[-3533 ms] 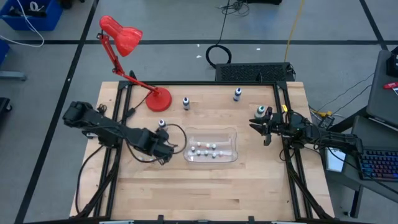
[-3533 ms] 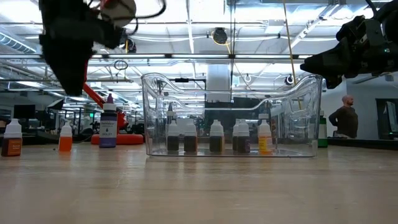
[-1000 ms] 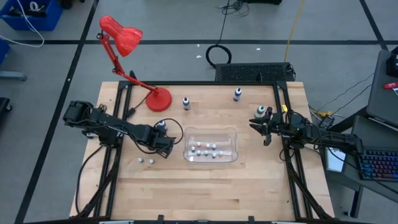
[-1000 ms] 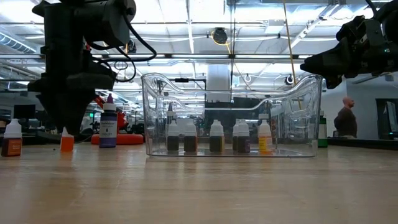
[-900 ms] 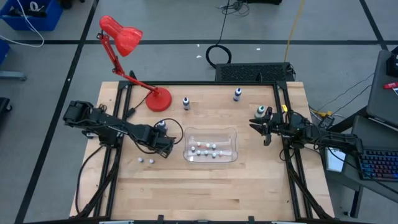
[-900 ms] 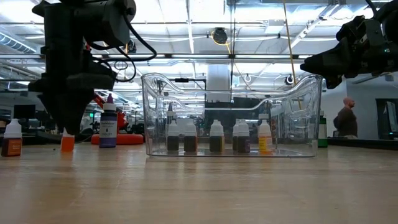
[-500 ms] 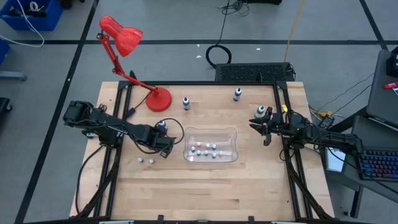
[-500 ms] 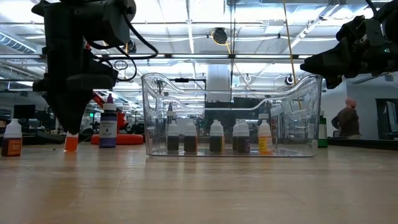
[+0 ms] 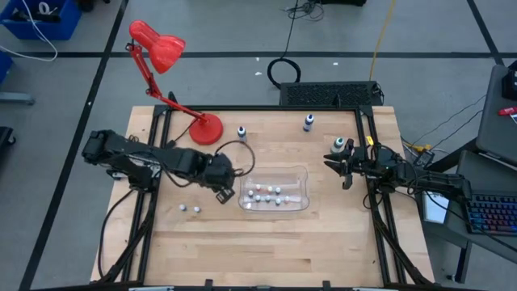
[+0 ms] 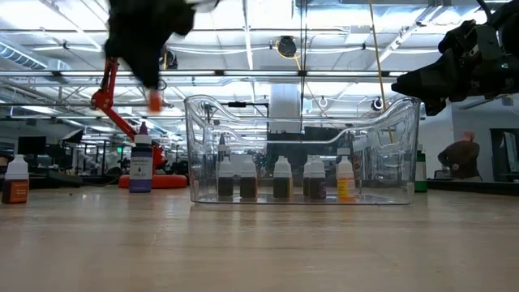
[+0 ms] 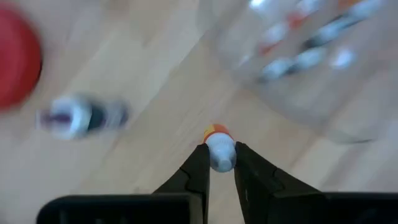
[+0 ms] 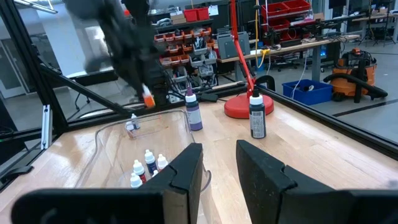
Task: Pick & Place food coloring
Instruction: Put the small orange food coloring bottle into the transparent bin
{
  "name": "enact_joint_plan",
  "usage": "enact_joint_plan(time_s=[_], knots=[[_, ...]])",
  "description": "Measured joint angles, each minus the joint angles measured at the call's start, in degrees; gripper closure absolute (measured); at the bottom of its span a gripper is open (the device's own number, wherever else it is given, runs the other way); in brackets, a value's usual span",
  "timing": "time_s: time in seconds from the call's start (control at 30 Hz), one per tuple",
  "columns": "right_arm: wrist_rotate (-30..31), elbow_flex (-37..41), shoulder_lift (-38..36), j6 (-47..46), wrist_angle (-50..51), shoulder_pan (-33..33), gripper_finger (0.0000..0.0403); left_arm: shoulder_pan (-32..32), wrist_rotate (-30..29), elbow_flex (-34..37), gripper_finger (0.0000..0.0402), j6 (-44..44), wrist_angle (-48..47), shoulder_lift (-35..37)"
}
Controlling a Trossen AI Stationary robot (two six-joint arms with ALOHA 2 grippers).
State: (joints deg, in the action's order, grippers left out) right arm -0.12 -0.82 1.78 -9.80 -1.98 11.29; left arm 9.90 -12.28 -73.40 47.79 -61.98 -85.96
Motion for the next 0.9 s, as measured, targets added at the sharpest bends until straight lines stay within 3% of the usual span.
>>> enact_joint_plan(time_s=[0.17, 0.47, 0.67, 0.9], knots=[[0.02, -0.01, 0.00, 0.00, 0.01, -0.02, 0.0314, -1.24, -0.95, -15.68, 0.0348, -9.56, -3.86, -4.90], [0.02, 0.00, 0.00, 0.00, 0.00, 0.00, 0.0314, -4.95, 1.02, -39.92, 0.0348, -24.43, -15.17, -23.86], [0.00, -0.02, 0.00, -0.02, 0.00, -0.02, 0.0314, -6.56, 4.21, -42.82, 0.0348, -29.09, -15.58, -32.92], [0.01, -0.02, 0.00, -0.01, 0.00, -0.01, 0.0314, -6.90, 2.19, -42.80, 0.0348, -30.09, -12.25, -38.68]])
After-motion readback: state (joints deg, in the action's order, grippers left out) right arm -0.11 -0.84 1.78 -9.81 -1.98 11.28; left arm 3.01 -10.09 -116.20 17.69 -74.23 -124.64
